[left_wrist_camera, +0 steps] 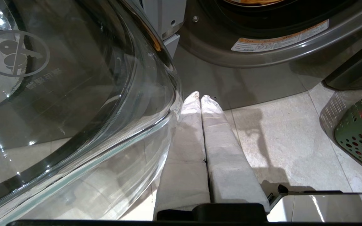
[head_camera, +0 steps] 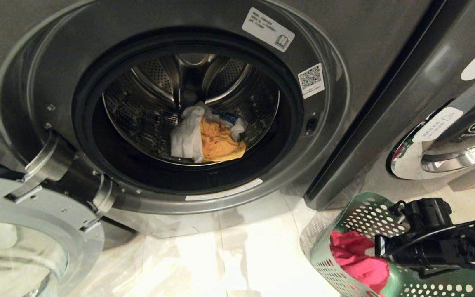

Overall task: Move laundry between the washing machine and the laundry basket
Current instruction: Pick a cloth and place it into the basket

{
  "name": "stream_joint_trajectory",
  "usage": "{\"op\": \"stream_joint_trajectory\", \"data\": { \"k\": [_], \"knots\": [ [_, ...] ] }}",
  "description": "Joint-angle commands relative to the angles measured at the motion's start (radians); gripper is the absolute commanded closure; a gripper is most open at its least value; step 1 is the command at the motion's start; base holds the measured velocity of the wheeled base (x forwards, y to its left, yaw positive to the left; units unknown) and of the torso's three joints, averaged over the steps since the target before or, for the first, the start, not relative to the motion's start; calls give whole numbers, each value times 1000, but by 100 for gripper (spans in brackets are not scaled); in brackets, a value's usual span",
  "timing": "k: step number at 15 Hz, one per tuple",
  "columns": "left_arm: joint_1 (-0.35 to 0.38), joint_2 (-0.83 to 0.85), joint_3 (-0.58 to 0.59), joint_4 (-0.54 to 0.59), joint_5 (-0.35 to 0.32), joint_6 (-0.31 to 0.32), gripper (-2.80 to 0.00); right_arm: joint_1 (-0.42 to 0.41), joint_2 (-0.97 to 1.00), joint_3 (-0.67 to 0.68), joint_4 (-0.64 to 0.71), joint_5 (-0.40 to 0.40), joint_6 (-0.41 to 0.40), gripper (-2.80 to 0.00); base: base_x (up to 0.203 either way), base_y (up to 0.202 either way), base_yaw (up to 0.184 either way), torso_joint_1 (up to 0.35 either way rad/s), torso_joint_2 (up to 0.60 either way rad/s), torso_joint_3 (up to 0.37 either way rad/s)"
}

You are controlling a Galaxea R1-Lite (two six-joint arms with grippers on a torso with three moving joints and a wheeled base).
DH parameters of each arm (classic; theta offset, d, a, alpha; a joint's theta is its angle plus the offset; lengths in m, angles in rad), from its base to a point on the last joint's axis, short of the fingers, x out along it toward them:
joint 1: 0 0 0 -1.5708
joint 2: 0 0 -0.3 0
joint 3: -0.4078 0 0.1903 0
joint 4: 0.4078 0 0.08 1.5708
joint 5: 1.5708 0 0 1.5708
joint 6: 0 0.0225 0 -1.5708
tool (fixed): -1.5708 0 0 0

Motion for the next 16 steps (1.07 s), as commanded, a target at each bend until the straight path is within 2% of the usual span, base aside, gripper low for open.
{"op": "stream_joint_trajectory", "data": {
  "k": [1, 5, 9, 12, 14, 16],
  "knots": [
    [0, 0, 2, 0, 0, 0, 0, -14, -73, 46, -41, -7, -6, -280, 0, 0, 0, 0, 0, 0],
    [0, 0, 2, 0, 0, 0, 0, -14, -194, 84, -30, -53, -65, -280, 0, 0, 0, 0, 0, 0],
    [0, 0, 2, 0, 0, 0, 0, -11, -369, 91, 141, -144, -114, -280, 0, 0, 0, 0, 0, 0],
    [0, 0, 2, 0, 0, 0, 0, 4, -603, 91, 341, -152, -211, -280, 0, 0, 0, 0, 0, 0],
    [0, 0, 2, 0, 0, 0, 0, 67, -759, 91, 434, -162, -251, -280, 0, 0, 0, 0, 0, 0],
    [0, 0, 2, 0, 0, 0, 0, 228, -858, 85, 482, -241, -276, -280, 0, 0, 0, 0, 0, 0]
  ]
}}
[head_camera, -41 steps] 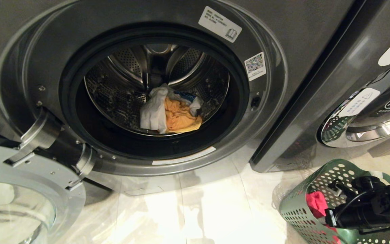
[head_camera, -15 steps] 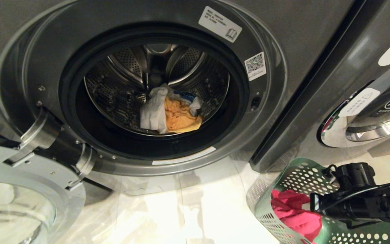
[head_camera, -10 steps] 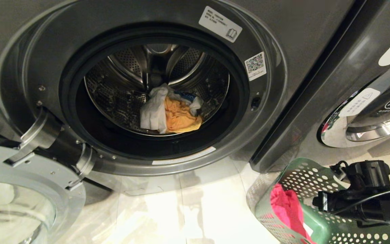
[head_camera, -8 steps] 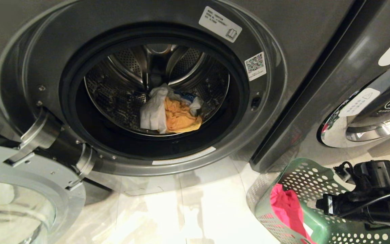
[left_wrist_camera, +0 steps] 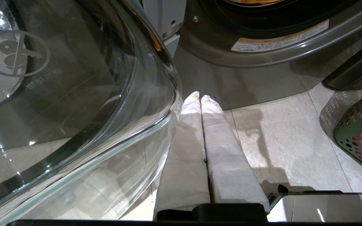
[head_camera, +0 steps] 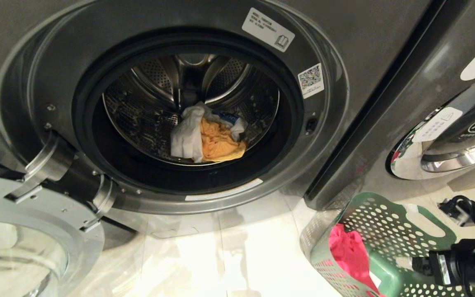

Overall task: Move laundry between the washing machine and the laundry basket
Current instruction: Pick a cloth and place it into the basket

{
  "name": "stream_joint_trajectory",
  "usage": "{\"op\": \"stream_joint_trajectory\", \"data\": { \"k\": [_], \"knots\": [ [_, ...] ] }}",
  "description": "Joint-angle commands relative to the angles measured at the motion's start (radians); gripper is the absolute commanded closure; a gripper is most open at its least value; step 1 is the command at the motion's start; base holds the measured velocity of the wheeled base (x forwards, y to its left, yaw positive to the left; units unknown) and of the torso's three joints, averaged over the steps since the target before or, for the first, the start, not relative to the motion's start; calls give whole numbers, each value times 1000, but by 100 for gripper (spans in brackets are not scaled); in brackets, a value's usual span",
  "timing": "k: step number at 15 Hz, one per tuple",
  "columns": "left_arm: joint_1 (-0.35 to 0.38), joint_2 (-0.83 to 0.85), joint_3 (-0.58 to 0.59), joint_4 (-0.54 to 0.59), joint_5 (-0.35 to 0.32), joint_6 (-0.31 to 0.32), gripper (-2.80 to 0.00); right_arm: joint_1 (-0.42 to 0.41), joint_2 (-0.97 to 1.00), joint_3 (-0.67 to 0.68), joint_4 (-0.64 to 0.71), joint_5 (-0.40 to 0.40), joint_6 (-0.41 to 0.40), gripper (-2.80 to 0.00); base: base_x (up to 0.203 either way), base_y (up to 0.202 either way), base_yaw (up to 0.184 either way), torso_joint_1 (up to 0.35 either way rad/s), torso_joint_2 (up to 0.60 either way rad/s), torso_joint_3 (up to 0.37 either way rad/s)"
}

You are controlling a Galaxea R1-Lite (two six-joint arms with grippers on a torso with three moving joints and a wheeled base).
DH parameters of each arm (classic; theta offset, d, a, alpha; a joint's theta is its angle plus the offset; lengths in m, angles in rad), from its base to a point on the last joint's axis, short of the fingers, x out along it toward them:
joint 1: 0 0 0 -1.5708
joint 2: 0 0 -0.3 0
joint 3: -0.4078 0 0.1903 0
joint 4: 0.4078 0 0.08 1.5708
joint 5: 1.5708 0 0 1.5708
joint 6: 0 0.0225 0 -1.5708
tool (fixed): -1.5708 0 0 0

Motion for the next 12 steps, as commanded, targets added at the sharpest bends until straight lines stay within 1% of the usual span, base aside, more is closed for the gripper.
{"op": "stream_joint_trajectory", "data": {
  "k": [1, 2, 5, 6, 7, 9, 11, 12],
  "knots": [
    [0, 0, 2, 0, 0, 0, 0, 193, -172, -11, 26, -93, -19, -280, 0, 0, 0, 0, 0, 0],
    [0, 0, 2, 0, 0, 0, 0, 297, -191, -25, 33, -141, -46, -280, 0, 0, 0, 0, 0, 0],
    [0, 0, 2, 0, 0, 0, 0, 559, -174, -82, 40, -224, -115, -280, 0, 0, 0, 0, 0, 0],
    [0, 0, 2, 0, 0, 0, 0, 617, -129, -103, 36, -236, -113, 0, 0, 0, 0, 0, 0, 0],
    [0, 0, 2, 0, 1, 0, 0, 648, -63, -117, 13, -243, -86, 0, 0, 0, 0, 0, 0, 0],
    [0, 0, 2, -1, 0, 0, 0, 674, 78, -154, -91, -251, -52, 0, 0, 0, 0, 0, 0, 0],
    [0, 0, 2, 0, 0, 0, 0, 684, 233, -241, -196, -255, -39, 0, 0, 0, 0, 0, 0, 0],
    [0, 0, 2, 0, 0, 0, 0, 687, 308, -304, -226, -257, -35, 0, 0, 0, 0, 0, 0, 0]
  ]
}}
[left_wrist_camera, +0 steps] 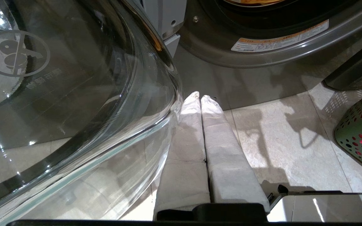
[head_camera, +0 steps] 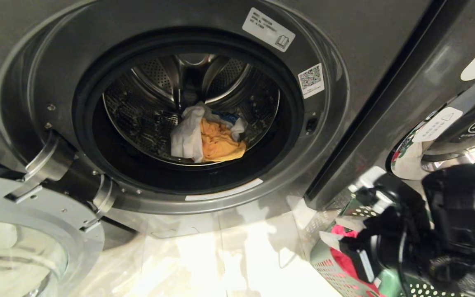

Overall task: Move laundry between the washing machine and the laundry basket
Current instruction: Pick a cloth and place it into the basket

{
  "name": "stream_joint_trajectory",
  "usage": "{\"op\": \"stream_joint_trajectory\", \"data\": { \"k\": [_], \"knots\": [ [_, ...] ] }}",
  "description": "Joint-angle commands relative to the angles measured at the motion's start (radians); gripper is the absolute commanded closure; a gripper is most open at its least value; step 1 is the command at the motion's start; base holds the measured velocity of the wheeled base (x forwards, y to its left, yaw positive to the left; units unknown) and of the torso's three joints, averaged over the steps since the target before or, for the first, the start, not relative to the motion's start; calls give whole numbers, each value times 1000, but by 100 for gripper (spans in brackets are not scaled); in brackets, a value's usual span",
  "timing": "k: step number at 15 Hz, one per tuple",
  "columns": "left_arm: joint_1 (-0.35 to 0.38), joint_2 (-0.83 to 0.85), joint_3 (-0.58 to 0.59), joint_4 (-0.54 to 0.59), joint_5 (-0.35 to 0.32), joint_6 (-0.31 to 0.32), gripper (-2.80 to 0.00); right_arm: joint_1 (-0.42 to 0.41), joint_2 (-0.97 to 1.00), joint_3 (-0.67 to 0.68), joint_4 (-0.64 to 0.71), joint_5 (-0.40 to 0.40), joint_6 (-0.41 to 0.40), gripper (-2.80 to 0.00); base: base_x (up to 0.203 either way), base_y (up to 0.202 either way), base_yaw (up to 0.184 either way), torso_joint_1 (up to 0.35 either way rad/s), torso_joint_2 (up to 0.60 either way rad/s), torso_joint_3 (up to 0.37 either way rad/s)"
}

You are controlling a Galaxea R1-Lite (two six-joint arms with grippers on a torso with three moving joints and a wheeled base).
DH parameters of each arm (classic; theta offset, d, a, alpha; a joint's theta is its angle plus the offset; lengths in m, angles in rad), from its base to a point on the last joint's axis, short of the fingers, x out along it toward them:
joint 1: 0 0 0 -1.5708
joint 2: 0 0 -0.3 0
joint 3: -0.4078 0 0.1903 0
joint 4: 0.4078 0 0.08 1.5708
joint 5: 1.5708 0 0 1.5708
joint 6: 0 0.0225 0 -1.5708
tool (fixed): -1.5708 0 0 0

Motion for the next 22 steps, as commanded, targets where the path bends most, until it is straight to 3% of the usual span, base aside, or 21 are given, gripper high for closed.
{"op": "stream_joint_trajectory", "data": {
  "k": [1, 4, 8, 15, 22],
  "knots": [
    [0, 0, 2, -2, 1, 0, 0, 11, 242, -148, -58, -3, 5, 0, 0, 0, 0, 0, 0, 0],
    [0, 0, 2, 0, 0, 0, 0, 13, 305, -301, -38, 0, 22, 0, 0, 0, 0, 0, 0, 0],
    [0, 0, 2, 0, 0, 0, 0, 5, 222, -411, 347, -2, 23, 0, 0, 0, 0, 0, 0, 0],
    [0, 0, 2, -1, 0, 0, 0, 7, 159, -403, 358, -1, 53, 0, 0, 0, 0, 0, 0, 0],
    [0, 0, 2, 0, 0, 0, 0, 4, 144, -339, 305, -8, 82, 0, 2, -8, 154, 4, 0, 1]
  ]
}}
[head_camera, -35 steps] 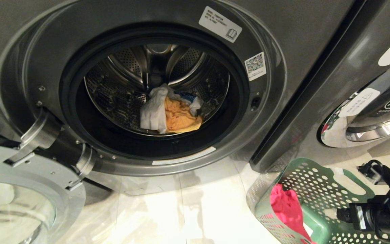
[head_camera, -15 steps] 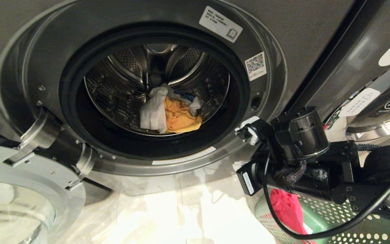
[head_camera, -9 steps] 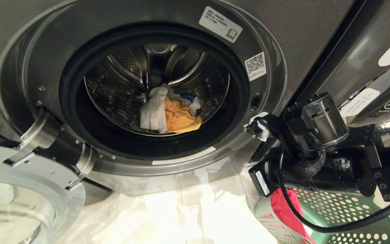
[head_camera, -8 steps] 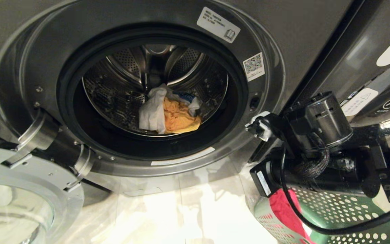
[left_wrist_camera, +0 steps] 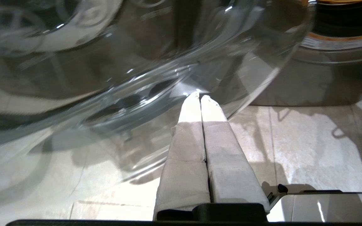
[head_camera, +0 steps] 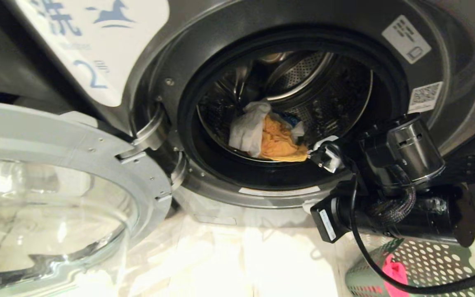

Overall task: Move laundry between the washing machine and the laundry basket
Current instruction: Pick a cloth and place it into the basket

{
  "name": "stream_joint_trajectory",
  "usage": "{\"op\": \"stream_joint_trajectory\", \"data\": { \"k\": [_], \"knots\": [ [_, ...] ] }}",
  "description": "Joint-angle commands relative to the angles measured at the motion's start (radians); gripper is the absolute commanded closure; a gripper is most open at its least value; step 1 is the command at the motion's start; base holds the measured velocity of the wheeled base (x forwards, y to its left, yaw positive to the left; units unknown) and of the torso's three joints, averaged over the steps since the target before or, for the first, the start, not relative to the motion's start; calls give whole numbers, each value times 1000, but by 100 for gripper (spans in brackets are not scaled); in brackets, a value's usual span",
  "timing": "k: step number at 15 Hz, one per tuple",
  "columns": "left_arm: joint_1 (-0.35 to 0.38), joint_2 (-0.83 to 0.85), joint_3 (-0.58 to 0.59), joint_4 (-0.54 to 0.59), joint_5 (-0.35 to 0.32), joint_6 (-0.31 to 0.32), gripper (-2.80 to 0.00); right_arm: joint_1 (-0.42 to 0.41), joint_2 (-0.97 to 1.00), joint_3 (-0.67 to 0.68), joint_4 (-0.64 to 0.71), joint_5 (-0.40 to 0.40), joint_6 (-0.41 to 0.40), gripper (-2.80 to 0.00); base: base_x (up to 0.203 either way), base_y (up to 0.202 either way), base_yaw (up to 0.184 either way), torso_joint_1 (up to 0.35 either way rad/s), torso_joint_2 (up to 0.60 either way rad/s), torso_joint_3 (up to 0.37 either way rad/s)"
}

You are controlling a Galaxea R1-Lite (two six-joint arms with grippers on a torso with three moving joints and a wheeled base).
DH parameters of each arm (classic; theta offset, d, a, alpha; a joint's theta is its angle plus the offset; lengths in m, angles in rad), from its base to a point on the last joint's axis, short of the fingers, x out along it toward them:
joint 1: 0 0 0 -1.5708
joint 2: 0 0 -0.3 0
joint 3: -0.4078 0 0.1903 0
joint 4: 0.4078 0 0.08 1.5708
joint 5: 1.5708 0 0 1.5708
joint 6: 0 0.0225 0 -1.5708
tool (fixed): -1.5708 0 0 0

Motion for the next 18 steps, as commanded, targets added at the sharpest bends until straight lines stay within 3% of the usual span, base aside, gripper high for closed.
{"op": "stream_joint_trajectory", "data": {
  "k": [1, 4, 7, 11, 14, 15, 18],
  "knots": [
    [0, 0, 2, 0, 0, 0, 0, -4, -9, 51, -56, -18, 17, 0, 6, -5, 178, -1, 9, 4],
    [0, 0, 2, -1, 1, 0, 0, -6, -12, 173, -141, -145, 82, 0, 2, -10, 170, 6, 3, 1],
    [0, 0, 2, 0, 0, 0, 0, -23, 25, 270, -253, -308, 237, 0, 1, -3, 68, 0, 0, 0],
    [0, 0, 2, 0, 0, 0, 0, -119, 197, 185, -278, -383, 296, 0, 0, 0, 0, 0, 0, 0],
    [0, 0, 2, 0, 0, 0, 0, -202, 331, 18, -280, -391, 306, 0, 0, 0, 0, 0, 0, 0],
    [0, 0, 2, 0, 1, 0, 0, -220, 358, -40, -274, -391, 302, -280, 0, 0, 0, 0, 0, 0],
    [0, 0, 2, -2, 0, 0, 0, -266, 414, -227, -205, -388, 305, -280, 0, 0, 0, 0, 0, 0]
  ]
}}
